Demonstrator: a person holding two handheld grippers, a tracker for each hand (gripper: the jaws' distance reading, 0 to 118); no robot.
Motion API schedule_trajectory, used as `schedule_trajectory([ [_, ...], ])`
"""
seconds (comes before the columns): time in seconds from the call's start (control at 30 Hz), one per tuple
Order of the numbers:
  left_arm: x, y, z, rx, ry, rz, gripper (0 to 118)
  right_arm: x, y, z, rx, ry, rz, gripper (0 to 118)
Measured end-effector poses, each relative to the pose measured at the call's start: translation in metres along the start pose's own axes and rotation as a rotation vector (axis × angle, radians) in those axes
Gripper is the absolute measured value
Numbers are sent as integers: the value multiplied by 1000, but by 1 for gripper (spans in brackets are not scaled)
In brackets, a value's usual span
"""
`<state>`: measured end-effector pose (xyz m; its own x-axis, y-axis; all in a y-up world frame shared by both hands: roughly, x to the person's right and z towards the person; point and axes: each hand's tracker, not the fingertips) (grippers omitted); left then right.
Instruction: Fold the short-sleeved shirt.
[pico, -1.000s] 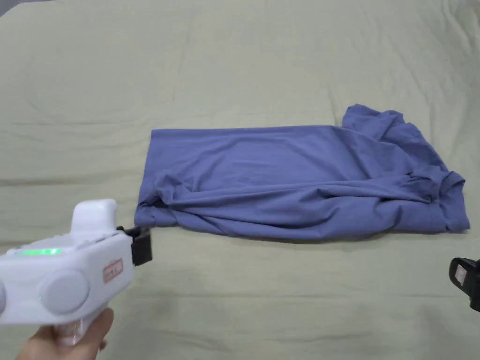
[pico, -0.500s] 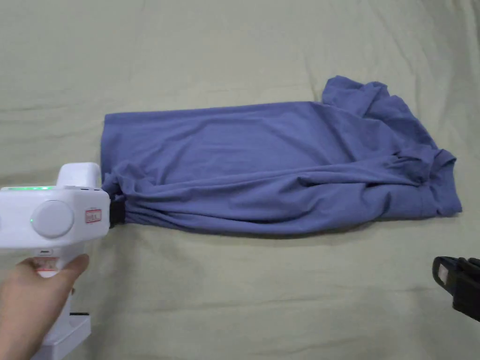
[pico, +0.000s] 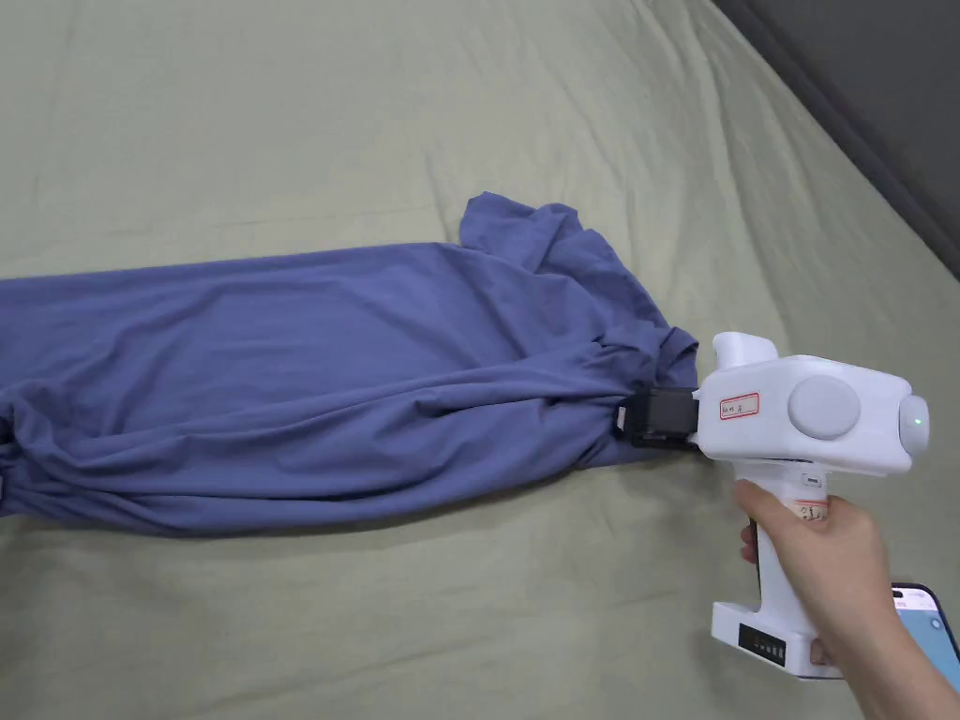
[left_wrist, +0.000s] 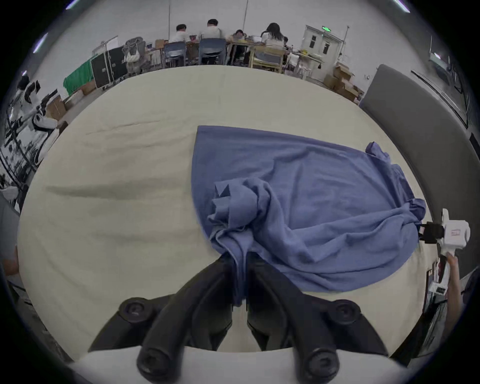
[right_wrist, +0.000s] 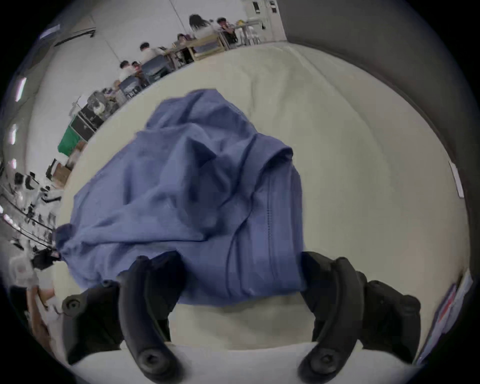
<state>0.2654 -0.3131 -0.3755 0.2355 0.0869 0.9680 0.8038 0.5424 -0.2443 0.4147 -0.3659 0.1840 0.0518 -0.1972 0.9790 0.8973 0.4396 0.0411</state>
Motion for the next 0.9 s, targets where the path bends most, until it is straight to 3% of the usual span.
schedule_trajectory([
  [0.03, 0, 0, 0, -8, 1, -9, 5, -9, -3, 4, 21, -1, 81, 90],
  [0.07, 0, -1, 1, -11, 2, -18, 5, -13, -5, 17, 45, -32, 160, 73],
  [0.1, 0, 0, 3, -10, 0, -25, 5, -19, -9, 26, 74, -48, 230, 38],
  [0.13, -3, 1, 6, -7, -6, -29, 5, -20, -12, 30, 82, 49, 217, 8],
  [0.17, -5, 1, 11, -2, -13, -28, 5, -24, -15, 33, 77, 102, 176, 8],
  [0.2, -9, 2, 17, -1, -16, -26, 5, -24, -14, 50, 89, 31, 196, 8],
  [0.23, -11, 3, 23, 2, -23, -28, 5, -28, -16, 56, 109, 22, 258, 8],
  [0.4, -22, 2, 55, 20, -26, -56, 5, -23, -30, 114, 148, 126, 219, 8],
  [0.53, -30, -24, 74, -1, -1, -89, 5, -9, -58, 144, 142, 128, 216, 8],
  [0.7, -28, -84, 65, -100, 23, -112, 5, 4, -109, 134, 18, 104, 214, 8],
  [0.8, -31, -105, 49, -156, 27, -85, 5, 11, -124, 116, -21, 110, 163, 8],
  [0.9, -34, -108, 46, -150, 14, -28, 5, 13, -124, 103, -27, 101, 161, 8],
])
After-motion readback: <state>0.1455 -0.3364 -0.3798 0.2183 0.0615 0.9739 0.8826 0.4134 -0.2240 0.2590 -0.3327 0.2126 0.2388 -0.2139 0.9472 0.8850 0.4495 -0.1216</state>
